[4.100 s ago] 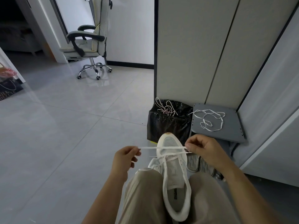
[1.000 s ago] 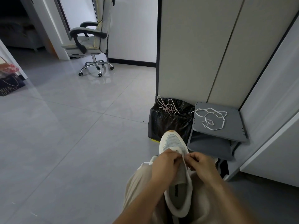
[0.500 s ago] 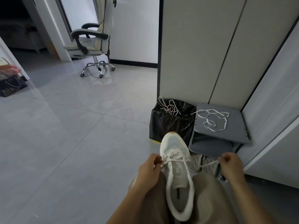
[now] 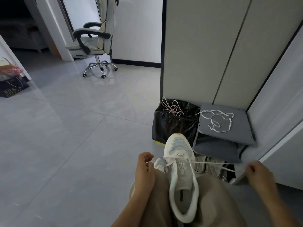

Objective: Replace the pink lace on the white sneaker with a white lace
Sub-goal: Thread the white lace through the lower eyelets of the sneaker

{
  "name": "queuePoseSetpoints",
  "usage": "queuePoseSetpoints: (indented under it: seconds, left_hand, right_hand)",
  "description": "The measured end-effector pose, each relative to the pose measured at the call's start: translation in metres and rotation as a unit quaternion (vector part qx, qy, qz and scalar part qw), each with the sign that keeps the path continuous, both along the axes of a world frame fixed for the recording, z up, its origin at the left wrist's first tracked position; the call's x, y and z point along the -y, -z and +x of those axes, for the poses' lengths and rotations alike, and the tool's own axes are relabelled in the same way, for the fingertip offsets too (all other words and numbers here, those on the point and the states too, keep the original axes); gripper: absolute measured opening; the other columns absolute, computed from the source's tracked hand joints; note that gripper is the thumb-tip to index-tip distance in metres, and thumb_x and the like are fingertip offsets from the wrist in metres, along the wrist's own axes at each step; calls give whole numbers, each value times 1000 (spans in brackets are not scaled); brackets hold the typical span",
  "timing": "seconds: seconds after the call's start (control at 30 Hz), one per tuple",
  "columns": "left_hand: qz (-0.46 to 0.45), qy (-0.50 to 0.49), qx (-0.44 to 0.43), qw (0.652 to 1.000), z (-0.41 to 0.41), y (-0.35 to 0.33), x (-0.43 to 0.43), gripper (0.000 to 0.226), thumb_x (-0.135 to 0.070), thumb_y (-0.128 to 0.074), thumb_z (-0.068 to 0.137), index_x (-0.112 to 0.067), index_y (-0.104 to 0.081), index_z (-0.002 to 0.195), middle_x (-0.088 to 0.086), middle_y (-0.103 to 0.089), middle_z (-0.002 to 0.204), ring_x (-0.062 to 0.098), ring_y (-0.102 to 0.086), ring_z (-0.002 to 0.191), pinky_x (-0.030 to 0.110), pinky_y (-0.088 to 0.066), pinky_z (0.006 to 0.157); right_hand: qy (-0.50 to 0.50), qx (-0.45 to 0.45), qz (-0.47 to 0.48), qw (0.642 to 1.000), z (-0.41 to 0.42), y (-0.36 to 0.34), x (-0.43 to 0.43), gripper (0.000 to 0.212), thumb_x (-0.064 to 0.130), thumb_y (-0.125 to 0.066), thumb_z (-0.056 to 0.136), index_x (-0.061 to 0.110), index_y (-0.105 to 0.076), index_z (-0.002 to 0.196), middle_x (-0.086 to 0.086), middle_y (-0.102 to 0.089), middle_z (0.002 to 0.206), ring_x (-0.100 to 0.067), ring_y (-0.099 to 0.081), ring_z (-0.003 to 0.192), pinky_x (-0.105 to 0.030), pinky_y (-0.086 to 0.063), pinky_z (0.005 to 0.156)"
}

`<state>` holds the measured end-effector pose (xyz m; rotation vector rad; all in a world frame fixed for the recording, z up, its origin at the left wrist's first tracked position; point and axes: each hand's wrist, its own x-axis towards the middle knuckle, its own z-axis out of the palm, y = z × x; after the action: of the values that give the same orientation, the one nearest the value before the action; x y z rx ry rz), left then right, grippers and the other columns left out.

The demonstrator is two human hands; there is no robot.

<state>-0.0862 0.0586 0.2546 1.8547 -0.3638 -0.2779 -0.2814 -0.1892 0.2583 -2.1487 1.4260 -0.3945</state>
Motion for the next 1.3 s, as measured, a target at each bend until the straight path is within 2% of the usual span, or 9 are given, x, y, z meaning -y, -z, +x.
queuePoseSetpoints:
  seconds: [0.13,0.2,0.37,0.47,0.8,0.9,1.0,1.2,1.3]
  left_hand:
    - [25,24,2,999,-2,0,6,31,7,-38,88,-19,-48,103,-5,-59,102,10,-54,96,15,-38,80]
    - [62,79,21,995,-4,0,10,29,1,-44,88,-25,-50,98,-12,-60,96,10,-56,92,12,-39,75]
    - [118,157,53,979,-3,0,14,25,-22,-60,86,-43,-48,82,-19,-61,85,8,-61,82,24,-44,83]
    - [76,179,28,981,5,-6,13,18,-17,-64,85,-31,-53,79,-12,-59,75,-1,-54,70,9,-39,68]
    - [21,195,-50,979,8,-8,17,21,-8,-59,88,-20,-56,71,-11,-55,63,-6,-48,55,12,-39,63]
    - [44,203,-41,977,6,-8,19,22,-10,-58,89,-23,-55,71,-11,-54,63,-5,-47,53,9,-37,60]
    - [55,212,-44,975,5,-10,21,18,-16,-59,89,-23,-54,74,-12,-51,63,-4,-45,51,8,-36,56]
    - [44,194,-57,978,9,-14,20,19,-12,-61,87,-21,-56,72,-10,-52,63,-6,-46,51,8,-37,58]
    - [29,181,23,983,6,-10,19,20,-6,-61,85,-23,-55,76,-6,-57,73,-2,-51,63,10,-40,64]
  right_hand:
    - [5,-86,70,994,-11,23,6,17,-1,-53,88,7,-54,73,-26,-60,95,-32,-53,76,-40,-42,72]
    - [-67,-23,44,996,12,15,-15,14,1,-58,86,9,-59,98,-19,-54,107,-26,-55,75,-35,-45,75]
    - [-299,50,79,950,64,-15,-70,14,16,-65,85,24,-58,93,9,-58,90,-5,-54,71,-17,-43,65]
    - [-309,47,113,943,72,-17,-74,6,23,-65,85,22,-59,86,8,-61,77,-1,-52,65,-15,-41,62]
    - [-188,57,89,976,38,-17,-31,15,10,-63,86,13,-51,75,-4,-60,66,-14,-55,55,-27,-43,54]
    - [-259,-10,111,960,40,-16,-38,9,13,-62,86,15,-54,86,4,-58,77,-6,-52,64,-18,-41,60]
    - [-293,45,134,945,57,-20,-53,18,13,-60,87,20,-54,101,9,-58,93,-2,-52,73,-12,-40,65]
    - [-329,92,159,926,83,-24,-69,8,20,-62,87,21,-58,81,8,-55,73,2,-48,61,-12,-40,63]
    - [-338,96,157,923,85,-26,-71,10,16,-61,88,16,-58,78,8,-53,71,5,-46,58,-10,-39,61]
